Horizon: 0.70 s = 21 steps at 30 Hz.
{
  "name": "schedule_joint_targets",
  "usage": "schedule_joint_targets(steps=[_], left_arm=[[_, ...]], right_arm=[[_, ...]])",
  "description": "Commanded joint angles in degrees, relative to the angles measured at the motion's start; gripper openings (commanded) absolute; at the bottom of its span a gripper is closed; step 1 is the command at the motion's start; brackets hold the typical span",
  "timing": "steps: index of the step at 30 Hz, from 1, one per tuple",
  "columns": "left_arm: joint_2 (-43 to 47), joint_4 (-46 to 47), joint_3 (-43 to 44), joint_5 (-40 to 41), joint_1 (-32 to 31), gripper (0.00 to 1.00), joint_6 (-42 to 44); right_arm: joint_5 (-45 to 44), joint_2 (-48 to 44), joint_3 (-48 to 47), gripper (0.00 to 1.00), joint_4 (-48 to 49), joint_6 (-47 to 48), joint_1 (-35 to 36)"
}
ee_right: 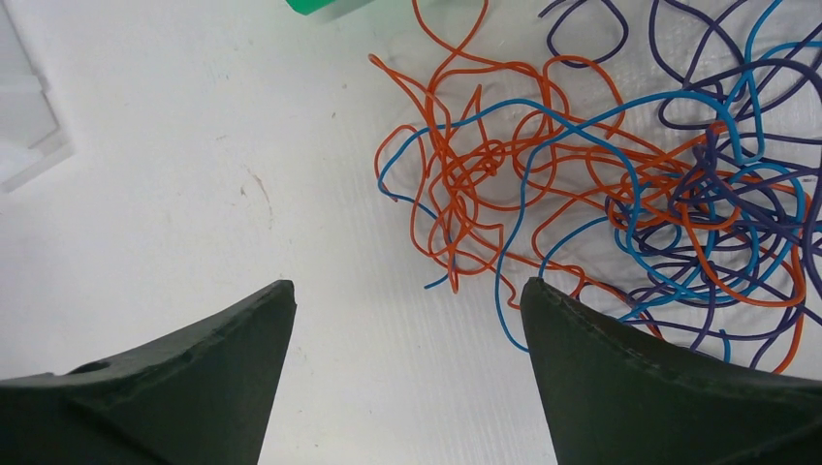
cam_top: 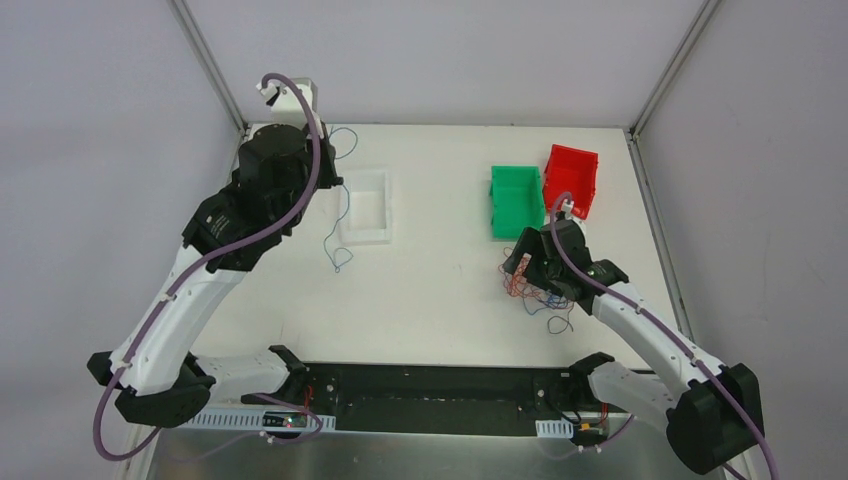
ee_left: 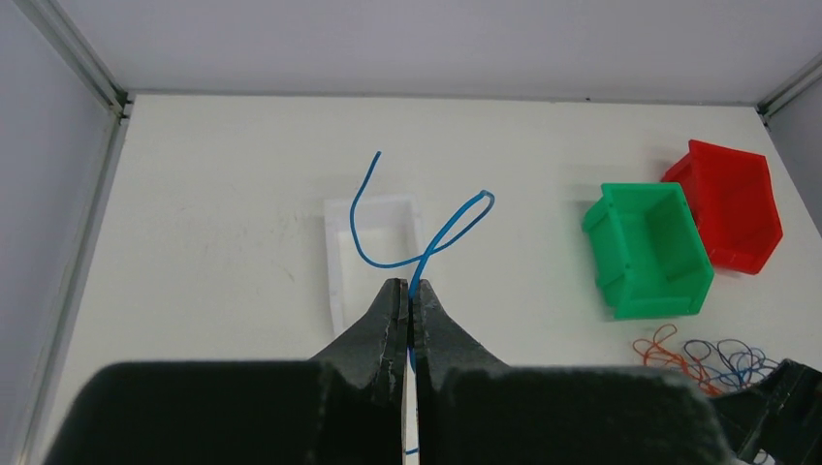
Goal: Untangle the cables
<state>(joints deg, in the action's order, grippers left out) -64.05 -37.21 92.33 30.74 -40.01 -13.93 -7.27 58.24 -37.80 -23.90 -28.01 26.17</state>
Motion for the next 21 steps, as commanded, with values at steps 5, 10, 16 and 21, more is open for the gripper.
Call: schedule_joint_targets(steps=[5,10,16,21], left_arm=[[-10.55,0.98,15.03,11.24,1.25,0.00,10.68],[-17.44,1.15,22.13,9.07,6.03,0.00,11.82],[-22.64,1.25,26.09,4.24,11.23,0.00,9.80],[-25.72,1.25,24.38,1.13,14.24,0.00,5.86]], right_arm=[[-0.95,-2.62,-0.85,0.90,1.43,0.94,0.00],[-0.97,-2.66,-1.35,0.90,1.44,1.09,-0.03],[-1.69,-2.52,-2.03,0.90,1.52,2.17,0.00],[-1.85,-2.19,-2.87,0.90,1.62,2.60,-0.03]])
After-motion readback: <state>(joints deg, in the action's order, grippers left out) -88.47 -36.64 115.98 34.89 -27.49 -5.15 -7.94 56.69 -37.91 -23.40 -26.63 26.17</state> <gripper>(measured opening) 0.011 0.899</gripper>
